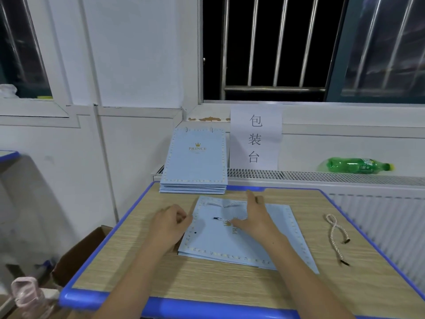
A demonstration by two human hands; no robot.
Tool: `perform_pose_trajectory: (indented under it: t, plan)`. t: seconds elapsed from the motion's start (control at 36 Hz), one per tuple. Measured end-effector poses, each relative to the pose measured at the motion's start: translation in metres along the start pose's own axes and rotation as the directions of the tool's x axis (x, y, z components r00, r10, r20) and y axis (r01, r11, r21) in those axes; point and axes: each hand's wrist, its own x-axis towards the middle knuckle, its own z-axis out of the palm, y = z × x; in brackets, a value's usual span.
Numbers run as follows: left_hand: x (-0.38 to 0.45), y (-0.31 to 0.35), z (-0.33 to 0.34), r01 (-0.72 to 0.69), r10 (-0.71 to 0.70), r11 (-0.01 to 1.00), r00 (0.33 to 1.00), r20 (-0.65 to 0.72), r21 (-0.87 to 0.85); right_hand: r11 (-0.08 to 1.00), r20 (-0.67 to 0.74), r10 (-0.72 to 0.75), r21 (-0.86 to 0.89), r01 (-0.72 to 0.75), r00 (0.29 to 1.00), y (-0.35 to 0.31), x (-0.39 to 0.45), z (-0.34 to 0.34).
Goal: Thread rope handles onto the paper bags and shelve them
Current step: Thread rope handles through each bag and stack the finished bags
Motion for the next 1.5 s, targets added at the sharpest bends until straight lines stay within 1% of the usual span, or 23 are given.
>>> perform_pose_trajectory:
  t: [0.06,0.08,0.11,0.17,0.25,0.28,0.39,0.47,0.56,0.67,0.81,1.08,1.39,1.5]
  plan:
    - [-0.001,-0.003,-0.002,-0.024,0.025,0.997,1.000,-0.010,0.074,0.973,-0.078,-0.077,-0.225,0.058,0.994,-0.002,-0.002,0.001]
    - [-0.001,-0.004,-0.003,-0.023,0.022,0.997,1.000,0.013,0.078,0.952,-0.101,-0.131,-0.292,0.097,0.986,-0.002,-0.002,0.002]
    - [-0.001,-0.004,-0.003,-0.013,0.010,0.998,0.999,0.052,0.061,0.940,-0.101,-0.175,-0.314,0.135,0.979,-0.002,-0.002,0.004]
    - [-0.001,-0.003,-0.002,0.016,-0.015,1.000,0.990,0.137,-0.010,0.933,-0.075,-0.229,-0.303,0.196,0.971,-0.003,-0.002,0.009]
    - [0.001,-0.002,-0.003,0.086,-0.061,0.990,0.976,0.209,-0.111,0.918,-0.028,-0.249,-0.326,0.227,0.968,-0.008,-0.001,0.017]
    - [0.001,-0.002,-0.004,0.110,-0.079,0.985,0.972,0.221,-0.130,0.918,-0.019,-0.257,-0.318,0.237,0.966,-0.011,0.000,0.019]
    - [0.001,0.002,-0.007,0.133,-0.081,0.969,0.967,0.240,-0.208,0.907,-0.034,-0.342,-0.273,0.320,0.939,-0.020,-0.001,0.025]
    - [0.001,0.007,-0.010,0.168,-0.105,0.948,0.967,0.233,-0.272,0.923,-0.075,-0.373,-0.133,0.362,0.925,-0.026,-0.005,0.025]
    - [0.000,0.009,-0.012,0.177,-0.104,0.934,0.965,0.240,-0.309,0.921,-0.055,-0.390,-0.003,0.390,0.919,-0.034,-0.012,0.023]
    - [-0.001,0.010,-0.011,0.173,-0.097,0.932,0.966,0.239,-0.319,0.884,-0.042,-0.468,-0.024,0.468,0.883,-0.041,-0.016,0.025]
    - [-0.001,0.009,-0.011,0.188,-0.109,0.924,0.964,0.241,-0.333,0.879,-0.043,-0.476,-0.057,0.474,0.878,-0.042,-0.015,0.026]
    - [-0.001,0.011,-0.010,0.187,-0.110,0.928,0.964,0.242,-0.322,0.867,-0.006,-0.498,0.017,0.498,0.867,-0.046,-0.016,0.030]
    - [0.000,0.013,-0.011,0.202,-0.123,0.914,0.964,0.234,-0.352,0.874,0.012,-0.481,0.084,0.479,0.876,-0.044,-0.017,0.028]
    - [0.001,0.011,-0.010,0.212,-0.130,0.905,0.963,0.236,-0.368,0.886,0.012,-0.454,0.118,0.449,0.891,-0.044,-0.016,0.031]
